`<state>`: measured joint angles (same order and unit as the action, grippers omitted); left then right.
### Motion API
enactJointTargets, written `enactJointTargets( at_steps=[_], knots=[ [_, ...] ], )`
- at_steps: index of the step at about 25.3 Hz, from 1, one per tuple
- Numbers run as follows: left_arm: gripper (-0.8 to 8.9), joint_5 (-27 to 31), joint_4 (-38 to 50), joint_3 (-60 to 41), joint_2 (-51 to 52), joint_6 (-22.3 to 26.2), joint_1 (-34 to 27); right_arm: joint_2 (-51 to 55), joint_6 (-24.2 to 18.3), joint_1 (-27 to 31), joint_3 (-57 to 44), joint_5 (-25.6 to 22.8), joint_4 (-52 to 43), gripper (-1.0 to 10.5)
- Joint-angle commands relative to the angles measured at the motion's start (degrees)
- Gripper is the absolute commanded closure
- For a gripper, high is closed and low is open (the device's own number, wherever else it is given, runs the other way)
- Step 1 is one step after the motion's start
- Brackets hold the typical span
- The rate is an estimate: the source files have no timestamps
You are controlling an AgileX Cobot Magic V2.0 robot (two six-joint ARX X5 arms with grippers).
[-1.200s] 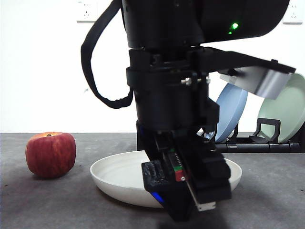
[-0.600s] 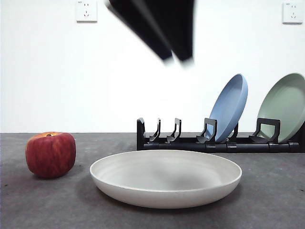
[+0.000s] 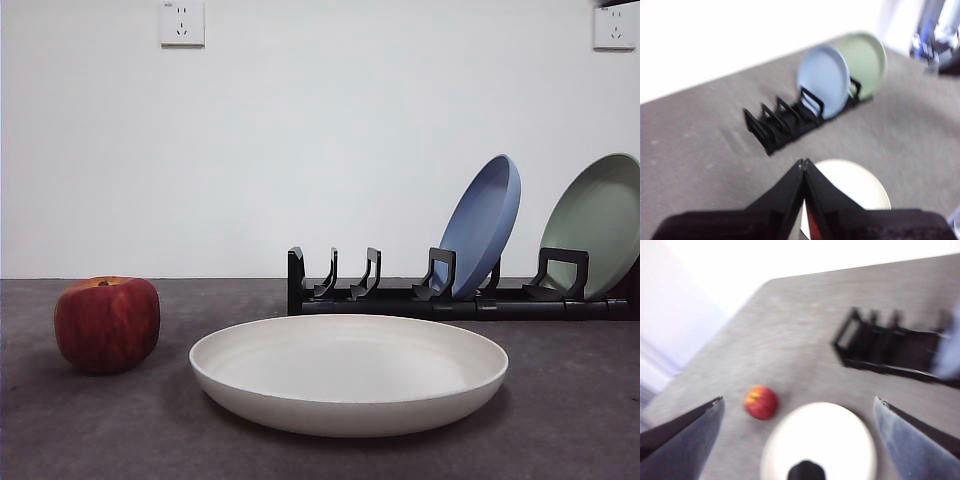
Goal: Take the yellow plate from the plate rack,put the plate on the table,take the apple from the table,put the apple in the plate
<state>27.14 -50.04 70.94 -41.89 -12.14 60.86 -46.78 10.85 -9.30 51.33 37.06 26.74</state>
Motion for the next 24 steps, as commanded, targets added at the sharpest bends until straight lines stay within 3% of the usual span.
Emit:
enactJointTargets(
  at_steps=[1, 6, 11, 17, 24],
  knots=[
    [8.21, 1.42, -0.09, -0.22, 1.77, -1.90, -0.17, -4.55, 2.71, -5.60, 2.14, -1.53, -4.11, 4.4],
    [8.21, 1.46, -0.33, -0.22, 2.75, -2.01, -0.17, -16.81, 0.37, -18.23, 11.28, -9.88, -4.31, 4.3],
    [8.21, 1.55, -1.42, -0.22, 2.45, -2.01, -0.17, -31.67, -4.52, -28.41, 24.65, -17.29, -1.49, 4.1],
    [8.21, 4.35, -3.78, -0.22, 3.37, -1.99, -0.17, -48.89, -9.79, -34.67, 39.47, -21.79, 5.11, 3.6],
    [8.21, 5.90, -6.64, -0.22, 5.55, -1.99, -0.17, -64.81, -10.73, -38.16, 50.80, -22.75, 7.15, 3.4]
  ],
)
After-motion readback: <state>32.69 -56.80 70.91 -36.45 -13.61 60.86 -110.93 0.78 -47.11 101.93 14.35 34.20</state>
